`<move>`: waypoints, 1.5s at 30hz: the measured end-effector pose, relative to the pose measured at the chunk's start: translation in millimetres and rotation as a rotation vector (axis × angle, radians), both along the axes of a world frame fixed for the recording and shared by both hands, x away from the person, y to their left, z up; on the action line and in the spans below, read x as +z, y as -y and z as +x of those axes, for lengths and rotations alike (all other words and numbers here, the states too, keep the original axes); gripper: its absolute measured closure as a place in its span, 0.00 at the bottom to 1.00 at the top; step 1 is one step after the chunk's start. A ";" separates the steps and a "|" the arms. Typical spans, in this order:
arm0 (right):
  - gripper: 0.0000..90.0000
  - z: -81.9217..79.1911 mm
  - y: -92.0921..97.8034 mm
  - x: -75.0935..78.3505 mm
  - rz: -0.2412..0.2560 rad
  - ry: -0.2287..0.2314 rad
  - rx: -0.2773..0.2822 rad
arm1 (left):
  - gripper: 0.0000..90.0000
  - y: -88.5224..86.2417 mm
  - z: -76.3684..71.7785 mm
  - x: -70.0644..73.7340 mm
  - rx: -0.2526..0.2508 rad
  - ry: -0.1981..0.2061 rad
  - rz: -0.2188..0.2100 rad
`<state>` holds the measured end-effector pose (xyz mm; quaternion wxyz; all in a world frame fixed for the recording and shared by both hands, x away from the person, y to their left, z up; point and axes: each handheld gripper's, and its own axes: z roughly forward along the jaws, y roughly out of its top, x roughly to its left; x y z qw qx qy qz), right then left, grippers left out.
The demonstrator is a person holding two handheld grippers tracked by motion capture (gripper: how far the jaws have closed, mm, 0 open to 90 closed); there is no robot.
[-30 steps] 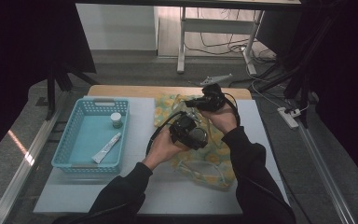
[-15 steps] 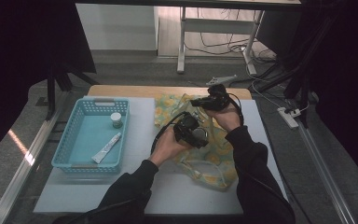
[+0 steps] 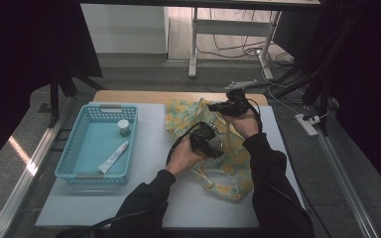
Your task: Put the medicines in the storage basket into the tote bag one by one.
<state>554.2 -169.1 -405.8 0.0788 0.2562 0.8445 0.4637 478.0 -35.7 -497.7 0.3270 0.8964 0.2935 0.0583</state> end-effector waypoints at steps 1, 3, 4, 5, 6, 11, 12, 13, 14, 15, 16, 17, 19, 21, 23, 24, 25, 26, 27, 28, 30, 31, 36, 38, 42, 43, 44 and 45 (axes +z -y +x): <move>0.99 0.5 0.4 -0.7 0.001 0.002 -0.004 | 0.23 1.6 0.5 -1.1 -0.004 0.002 0.005; 0.99 2.1 1.5 -1.8 0.001 0.004 -0.010 | 0.23 5.2 1.1 -3.4 -0.004 0.010 0.020; 0.99 2.7 2.2 -2.2 0.002 0.004 -0.015 | 0.23 6.2 1.7 -4.4 -0.008 0.013 0.030; 0.99 3.2 2.9 -2.5 0.002 0.003 -0.020 | 0.23 7.4 2.0 -5.7 -0.006 0.011 0.028; 0.99 4.1 3.5 -3.1 0.003 0.004 -0.022 | 0.23 8.2 2.4 -6.6 -0.005 0.010 0.027; 0.99 7.3 7.0 -5.9 0.004 0.000 -0.034 | 0.23 10.3 4.2 -13.3 0.006 0.018 0.045; 0.99 7.9 7.6 -6.5 0.002 0.000 -0.038 | 0.22 10.1 4.4 -14.8 0.009 0.021 0.045; 0.99 8.3 8.0 -7.2 0.005 -0.002 -0.039 | 0.22 9.1 4.5 -15.6 0.004 0.022 0.043; 0.99 8.6 8.3 -7.7 0.005 -0.004 -0.041 | 0.22 8.8 4.1 -16.5 0.008 0.028 0.041; 0.99 9.0 8.7 -8.1 0.002 -0.004 -0.041 | 0.21 8.6 3.7 -17.1 0.014 0.032 0.045; 0.99 9.3 8.8 -8.7 0.003 -0.004 -0.041 | 0.19 8.3 3.2 -17.2 0.016 0.039 0.046; 0.99 9.5 9.0 -9.0 0.003 -0.005 -0.042 | 0.17 7.6 2.7 -16.8 0.012 0.038 0.043; 0.99 10.1 9.1 -9.5 0.004 -0.005 -0.043 | 0.14 6.7 1.7 -15.5 0.005 0.035 0.031; 0.99 10.4 9.2 -9.7 0.004 -0.005 -0.042 | 0.13 6.3 0.2 -13.7 -0.006 0.037 0.027; 0.99 10.4 9.4 -9.7 0.003 -0.004 -0.043 | 0.11 5.5 -2.2 -11.3 -0.010 0.049 0.024; 0.99 10.5 9.8 -9.5 0.003 -0.003 -0.043 | 0.11 4.7 -3.5 -10.1 -0.015 0.051 0.019; 0.99 10.6 10.5 -9.3 0.004 -0.001 -0.043 | 0.10 3.4 -5.0 -8.7 -0.019 0.052 0.007; 0.99 10.5 11.2 -8.9 0.007 -0.002 -0.044 | 0.09 1.6 -6.2 -6.8 -0.020 0.055 -0.003; 0.99 10.5 12.1 -8.4 0.008 -0.002 -0.045 | 0.09 0.3 -7.9 -5.2 -0.015 0.054 -0.022; 0.99 10.4 12.9 -7.8 0.011 -0.001 -0.046 | 0.09 -2.0 -9.1 -3.0 -0.023 0.053 -0.025; 0.99 10.0 14.4 -7.0 0.015 -0.001 -0.046 | 0.08 -5.7 -12.2 1.2 -0.020 0.058 -0.031; 0.99 9.7 14.8 -6.7 0.016 -0.001 -0.045 | 0.07 -7.7 -13.9 3.1 -0.020 0.060 -0.035; 0.99 7.9 14.7 -6.0 0.017 -0.004 -0.042 | 0.06 -18.8 -23.4 15.2 -0.028 0.055 -0.060; 0.99 7.2 13.6 -6.1 0.016 -0.005 -0.039 | 0.05 -22.5 -27.7 20.6 -0.032 0.055 -0.068; 0.99 6.4 11.7 -5.9 0.013 -0.003 -0.033 | 0.03 -29.8 -37.6 32.5 -0.039 0.065 -0.079; 0.99 6.2 11.4 -5.7 0.013 -0.002 -0.031 | 0.02 -32.0 -39.9 35.4 -0.040 0.065 -0.085; 0.99 5.9 11.2 -5.5 0.013 -0.001 -0.031 | 0.01 -34.8 -42.1 37.9 -0.041 0.068 -0.094; 0.99 5.7 11.2 -5.4 0.013 -0.002 -0.031 | 0.01 -37.8 -44.3 40.3 -0.037 0.065 -0.106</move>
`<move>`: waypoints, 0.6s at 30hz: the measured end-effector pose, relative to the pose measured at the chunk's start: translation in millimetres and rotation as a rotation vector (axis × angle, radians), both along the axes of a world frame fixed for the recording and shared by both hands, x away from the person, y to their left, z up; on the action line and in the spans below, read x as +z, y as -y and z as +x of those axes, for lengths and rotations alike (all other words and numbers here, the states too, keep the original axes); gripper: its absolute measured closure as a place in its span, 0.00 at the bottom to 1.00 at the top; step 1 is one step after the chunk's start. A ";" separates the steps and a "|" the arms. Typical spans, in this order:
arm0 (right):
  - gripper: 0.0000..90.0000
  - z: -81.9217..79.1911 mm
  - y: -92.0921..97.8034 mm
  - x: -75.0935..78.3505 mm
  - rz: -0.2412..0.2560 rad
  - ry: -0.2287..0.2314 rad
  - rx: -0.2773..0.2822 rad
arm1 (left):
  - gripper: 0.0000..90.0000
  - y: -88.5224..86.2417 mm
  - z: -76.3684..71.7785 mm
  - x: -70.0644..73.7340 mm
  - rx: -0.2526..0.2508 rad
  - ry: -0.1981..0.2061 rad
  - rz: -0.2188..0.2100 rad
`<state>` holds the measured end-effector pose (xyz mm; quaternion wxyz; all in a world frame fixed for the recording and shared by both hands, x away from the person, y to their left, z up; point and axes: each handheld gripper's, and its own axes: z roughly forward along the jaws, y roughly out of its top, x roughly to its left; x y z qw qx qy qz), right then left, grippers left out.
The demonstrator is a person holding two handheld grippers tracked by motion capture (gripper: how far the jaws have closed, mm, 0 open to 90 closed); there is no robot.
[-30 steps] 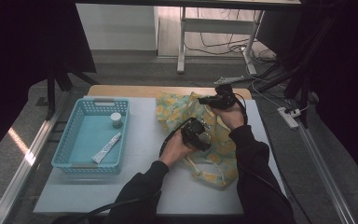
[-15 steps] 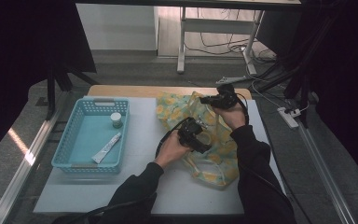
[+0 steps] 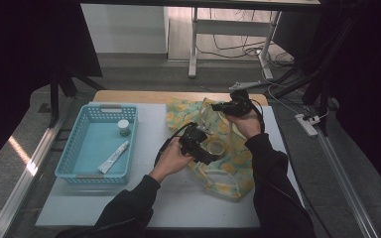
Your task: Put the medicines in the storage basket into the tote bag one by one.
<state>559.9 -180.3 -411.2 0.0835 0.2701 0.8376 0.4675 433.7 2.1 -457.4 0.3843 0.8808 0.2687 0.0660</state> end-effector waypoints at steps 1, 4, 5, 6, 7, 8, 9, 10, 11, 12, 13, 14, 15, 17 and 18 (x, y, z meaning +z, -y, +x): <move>0.99 -0.2 0.0 0.1 0.000 0.000 0.000 | 0.01 -3.3 -1.8 2.2 0.001 -0.003 -0.010; 0.99 -0.9 -0.2 0.1 -0.001 0.000 0.001 | 0.01 -14.1 -6.8 8.5 0.002 0.001 -0.028; 0.99 -1.2 -0.4 0.1 -0.003 0.000 0.003 | 0.01 -18.1 -8.3 10.5 0.002 -0.001 -0.032; 0.99 -1.7 -0.7 0.1 -0.003 -0.003 0.002 | 0.02 -21.9 -9.8 12.3 0.003 0.001 -0.037; 0.99 -1.8 -0.9 0.0 -0.004 -0.001 0.004 | 0.02 -25.7 -11.2 13.8 0.004 0.003 -0.040; 0.99 -2.1 -1.3 0.0 -0.004 0.000 0.005 | 0.02 -29.2 -12.6 15.3 0.008 0.004 -0.038; 0.99 -2.3 -1.7 -0.1 -0.003 0.001 0.006 | 0.02 -33.3 -13.5 16.8 0.006 0.005 -0.035; 0.99 -2.6 -2.0 0.0 -0.004 0.002 0.007 | 0.02 -37.2 -14.7 18.0 0.010 0.003 -0.045; 0.99 -2.9 -2.4 0.2 -0.004 0.002 0.009 | 0.02 -41.6 -15.4 19.2 0.014 0.001 -0.050; 0.99 -3.3 -2.8 0.3 -0.005 0.001 0.009 | 0.02 -45.9 -16.4 20.2 0.018 0.001 -0.059; 0.99 -3.6 -3.2 0.4 -0.004 0.001 0.010 | 0.02 -50.4 -17.1 21.2 0.021 -0.001 -0.065; 0.99 -3.9 -3.5 0.5 -0.004 0.000 0.010 | 0.01 -54.8 -17.4 22.0 0.024 -0.007 -0.068; 0.99 -4.1 -3.9 0.4 -0.004 0.001 0.011 | 0.01 -58.9 -18.0 22.4 0.028 -0.010 -0.069; 0.99 -4.9 -4.6 0.5 -0.004 -0.001 0.011 | 0.01 -67.4 -20.0 22.8 0.044 -0.004 -0.072; 0.99 -5.1 -4.7 0.5 -0.004 -0.001 0.013 | 0.00 -71.6 -21.2 22.9 0.050 -0.001 -0.077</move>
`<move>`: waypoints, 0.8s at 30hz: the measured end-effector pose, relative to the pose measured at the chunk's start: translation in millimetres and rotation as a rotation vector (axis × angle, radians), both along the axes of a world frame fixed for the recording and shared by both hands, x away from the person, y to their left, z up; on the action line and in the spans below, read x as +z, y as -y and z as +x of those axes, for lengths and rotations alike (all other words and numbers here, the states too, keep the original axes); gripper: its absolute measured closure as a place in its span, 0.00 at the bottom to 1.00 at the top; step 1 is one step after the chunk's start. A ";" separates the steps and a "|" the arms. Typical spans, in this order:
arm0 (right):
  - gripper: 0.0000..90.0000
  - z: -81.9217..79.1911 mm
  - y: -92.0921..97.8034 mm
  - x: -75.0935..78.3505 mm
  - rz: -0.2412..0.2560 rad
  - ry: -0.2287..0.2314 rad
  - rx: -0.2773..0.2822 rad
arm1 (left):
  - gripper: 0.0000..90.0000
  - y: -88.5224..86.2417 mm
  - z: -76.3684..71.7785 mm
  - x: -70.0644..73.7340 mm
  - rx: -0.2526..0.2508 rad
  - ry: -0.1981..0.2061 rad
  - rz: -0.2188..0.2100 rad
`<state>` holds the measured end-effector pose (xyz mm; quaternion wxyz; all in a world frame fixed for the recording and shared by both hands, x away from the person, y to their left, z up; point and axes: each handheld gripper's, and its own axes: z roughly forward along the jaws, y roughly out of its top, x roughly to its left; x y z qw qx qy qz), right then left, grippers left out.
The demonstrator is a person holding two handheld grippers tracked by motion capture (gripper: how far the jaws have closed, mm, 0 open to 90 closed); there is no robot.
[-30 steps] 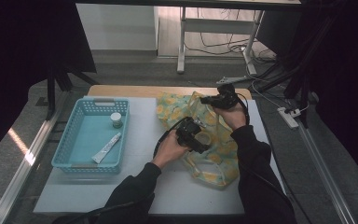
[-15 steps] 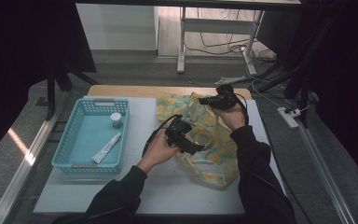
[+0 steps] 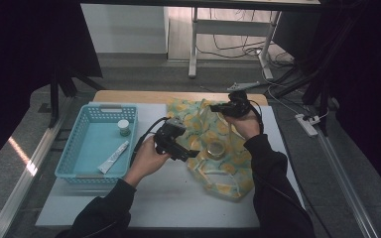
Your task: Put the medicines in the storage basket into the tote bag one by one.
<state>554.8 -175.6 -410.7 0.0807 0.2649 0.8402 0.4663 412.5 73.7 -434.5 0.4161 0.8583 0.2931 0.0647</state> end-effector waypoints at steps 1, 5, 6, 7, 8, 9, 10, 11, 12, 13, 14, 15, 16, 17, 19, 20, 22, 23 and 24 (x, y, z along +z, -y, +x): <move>0.99 -0.1 -0.1 -0.1 -0.001 0.002 0.001 | 0.00 -4.3 -1.0 0.2 0.006 -0.002 -0.003; 0.99 -0.5 0.0 -0.8 -0.001 0.002 -0.001 | 0.00 -22.1 -5.1 2.1 0.025 0.005 -0.021; 0.99 -0.6 -0.1 -1.2 0.001 0.002 -0.001 | 0.00 -26.9 -6.0 2.5 0.027 0.005 -0.026; 0.99 -0.7 -0.1 -1.5 0.000 0.004 0.000 | 0.00 -31.6 -6.9 3.0 0.030 0.007 -0.026; 0.99 -0.9 -0.1 -1.8 -0.001 0.004 0.000 | 0.00 -36.6 -8.1 3.5 0.035 0.015 -0.024; 0.99 -1.1 -0.1 -2.1 -0.001 0.002 0.001 | 0.00 -41.7 -9.3 3.8 0.043 0.022 -0.023; 0.99 -1.4 -0.1 -2.3 -0.001 0.001 0.001 | 0.00 -46.9 -10.3 4.0 0.049 0.027 -0.021; 0.99 -1.3 -0.1 -2.8 -0.002 0.002 0.002 | 0.00 -51.9 -11.4 3.9 0.059 0.029 -0.023; 0.99 -1.3 -0.1 -3.2 -0.002 0.002 0.002 | 0.00 -57.2 -12.4 3.7 0.071 0.030 -0.026; 0.99 -1.5 -0.1 -3.4 -0.002 0.002 0.001 | 0.00 -62.3 -13.3 3.3 0.083 0.028 -0.032; 0.99 -1.5 -0.2 -3.7 -0.002 0.002 0.000 | 0.00 -67.2 -14.0 3.0 0.090 0.022 -0.039; 0.99 -1.6 -0.3 -4.0 -0.001 0.001 0.001 | 0.00 -71.8 -14.8 2.5 0.097 0.018 -0.044; 0.99 -1.6 -0.5 -4.2 -0.001 0.001 0.001 | 0.00 -76.1 -15.5 2.1 0.106 0.014 -0.046; 0.99 -1.6 -0.7 -4.3 -0.003 0.001 0.001 | 0.00 -80.2 -16.0 1.6 0.113 0.010 -0.045; 0.99 -1.8 -1.3 -4.4 -0.004 0.001 0.001 | 0.00 -87.7 -17.1 0.5 0.128 0.008 -0.041; 0.99 -2.0 -1.6 -4.5 -0.003 -0.001 0.001 | 0.00 -91.3 -17.6 -0.2 0.138 0.005 -0.039; 0.99 -2.2 -2.0 -4.8 -0.004 0.000 0.002 | 0.00 -98.5 -18.4 -1.4 0.158 0.003 -0.035; 0.99 -2.4 -2.1 -4.9 -0.005 -0.002 0.001 | 0.00 -102.1 -18.8 -2.0 0.170 0.000 -0.036; 0.99 -2.3 -2.1 -5.2 -0.005 0.001 0.002 | 0.00 -105.7 -19.1 -2.5 0.179 -0.001 -0.031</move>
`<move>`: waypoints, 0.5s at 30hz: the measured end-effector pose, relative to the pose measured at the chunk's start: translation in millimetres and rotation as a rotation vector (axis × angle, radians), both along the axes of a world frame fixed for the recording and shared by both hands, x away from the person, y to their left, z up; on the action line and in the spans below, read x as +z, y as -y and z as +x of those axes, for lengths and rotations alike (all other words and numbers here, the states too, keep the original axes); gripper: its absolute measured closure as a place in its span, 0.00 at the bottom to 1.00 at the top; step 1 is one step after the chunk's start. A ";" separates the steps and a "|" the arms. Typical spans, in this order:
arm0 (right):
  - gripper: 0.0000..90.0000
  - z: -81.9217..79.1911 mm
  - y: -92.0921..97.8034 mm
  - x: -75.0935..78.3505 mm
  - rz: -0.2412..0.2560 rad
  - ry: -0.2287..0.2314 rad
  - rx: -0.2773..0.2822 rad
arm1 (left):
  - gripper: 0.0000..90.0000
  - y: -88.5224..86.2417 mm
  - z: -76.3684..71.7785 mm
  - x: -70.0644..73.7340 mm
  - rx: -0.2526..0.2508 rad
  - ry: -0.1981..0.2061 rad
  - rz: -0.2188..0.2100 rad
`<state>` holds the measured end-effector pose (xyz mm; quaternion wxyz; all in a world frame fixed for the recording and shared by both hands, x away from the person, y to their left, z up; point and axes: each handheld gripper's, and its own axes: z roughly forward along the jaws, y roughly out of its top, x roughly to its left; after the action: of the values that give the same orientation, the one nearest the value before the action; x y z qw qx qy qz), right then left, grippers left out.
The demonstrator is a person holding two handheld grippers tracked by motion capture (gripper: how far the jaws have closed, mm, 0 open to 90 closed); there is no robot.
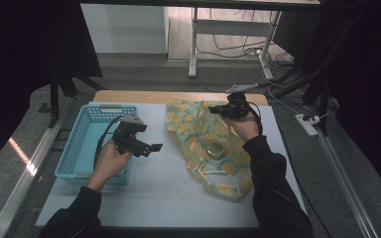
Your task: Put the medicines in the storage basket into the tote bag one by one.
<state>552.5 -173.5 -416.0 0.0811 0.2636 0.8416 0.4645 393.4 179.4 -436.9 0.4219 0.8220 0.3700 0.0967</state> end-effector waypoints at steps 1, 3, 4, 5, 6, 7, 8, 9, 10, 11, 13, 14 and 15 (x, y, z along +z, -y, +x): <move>0.99 0.0 0.2 -0.2 -0.001 -0.001 0.001 | 0.00 -3.1 -0.6 -0.7 0.013 0.001 0.000; 0.99 0.0 0.5 -0.8 0.000 -0.001 0.000 | 0.00 -9.3 -1.3 -2.3 0.032 0.001 0.015; 0.99 -0.1 0.7 -1.0 0.000 -0.004 -0.002 | 0.00 -12.4 -1.6 -3.3 0.043 0.000 0.023; 0.99 -0.2 0.9 -1.3 0.001 -0.005 -0.003 | 0.00 -15.6 -2.0 -4.3 0.054 -0.001 0.027; 0.99 -0.1 1.2 -1.7 0.000 -0.003 -0.002 | 0.00 -19.1 -2.2 -5.3 0.061 -0.004 0.030; 0.99 -0.1 1.4 -2.1 0.000 -0.003 -0.002 | 0.00 -22.5 -2.4 -6.4 0.071 -0.008 0.032; 0.99 -0.2 1.7 -2.5 0.001 -0.004 -0.003 | 0.00 -26.1 -2.6 -7.4 0.079 -0.014 0.037; 0.99 -0.3 2.0 -2.7 0.000 -0.004 -0.004 | 0.00 -29.6 -2.7 -8.6 0.093 -0.018 0.041; 0.99 -0.4 2.1 -3.0 0.001 -0.005 -0.004 | 0.00 -33.4 -2.7 -9.6 0.104 -0.019 0.054; 0.99 -0.4 2.3 -3.4 0.001 -0.005 -0.003 | 0.00 -37.2 -2.8 -10.8 0.117 -0.025 0.064; 0.99 -0.5 2.4 -4.1 0.001 -0.006 -0.004 | 0.00 -45.8 -2.5 -13.6 0.142 -0.036 0.078; 0.99 -0.3 2.5 -4.4 0.000 -0.006 -0.004 | 0.00 -50.0 -2.2 -15.5 0.158 -0.043 0.079; 0.99 -0.3 2.4 -4.6 0.000 -0.007 -0.005 | 0.00 -54.2 -1.8 -17.4 0.170 -0.051 0.081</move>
<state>552.3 -175.9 -420.6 0.0794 0.2674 0.8410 0.4635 391.6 233.6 -454.3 0.3689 0.8062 0.4450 0.1260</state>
